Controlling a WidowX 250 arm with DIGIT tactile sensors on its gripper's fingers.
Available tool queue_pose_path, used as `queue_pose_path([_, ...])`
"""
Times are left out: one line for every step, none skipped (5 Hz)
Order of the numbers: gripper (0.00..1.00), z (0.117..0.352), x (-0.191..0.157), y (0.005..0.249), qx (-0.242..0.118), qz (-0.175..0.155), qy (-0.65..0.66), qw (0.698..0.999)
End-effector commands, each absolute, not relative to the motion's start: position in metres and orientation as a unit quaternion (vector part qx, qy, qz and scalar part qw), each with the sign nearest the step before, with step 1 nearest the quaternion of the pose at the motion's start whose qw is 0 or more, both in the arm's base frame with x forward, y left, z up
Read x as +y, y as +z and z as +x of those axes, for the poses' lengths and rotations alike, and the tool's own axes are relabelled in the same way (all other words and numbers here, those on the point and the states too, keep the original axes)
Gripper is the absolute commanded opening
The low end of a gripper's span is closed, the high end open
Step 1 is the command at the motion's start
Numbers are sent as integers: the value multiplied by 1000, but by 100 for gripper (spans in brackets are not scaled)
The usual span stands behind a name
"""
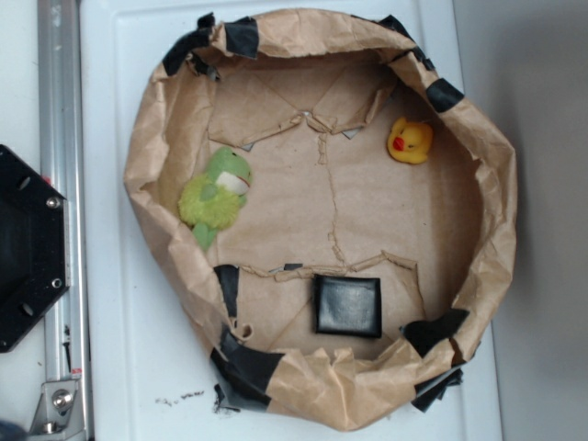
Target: Grab the green animal.
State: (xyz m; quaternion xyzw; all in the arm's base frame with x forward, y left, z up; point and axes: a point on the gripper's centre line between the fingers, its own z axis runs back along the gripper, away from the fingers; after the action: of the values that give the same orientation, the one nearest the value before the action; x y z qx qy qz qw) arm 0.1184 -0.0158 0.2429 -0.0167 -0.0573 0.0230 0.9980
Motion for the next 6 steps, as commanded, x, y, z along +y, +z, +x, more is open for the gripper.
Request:
queue_pose_path([100, 118, -16, 243, -57, -17, 23, 998])
queue_pose_path([100, 168, -3, 208, -56, -18, 90, 994])
queue_pose_path([100, 216, 16, 176, -48, -5, 150, 987])
queue_pose_path([100, 240, 44, 124, -17, 34, 186, 982])
queue_pose_path([100, 227, 56, 71, 46, 44, 184, 981])
queue_pose_path([100, 206, 54, 38, 72, 5, 136, 988])
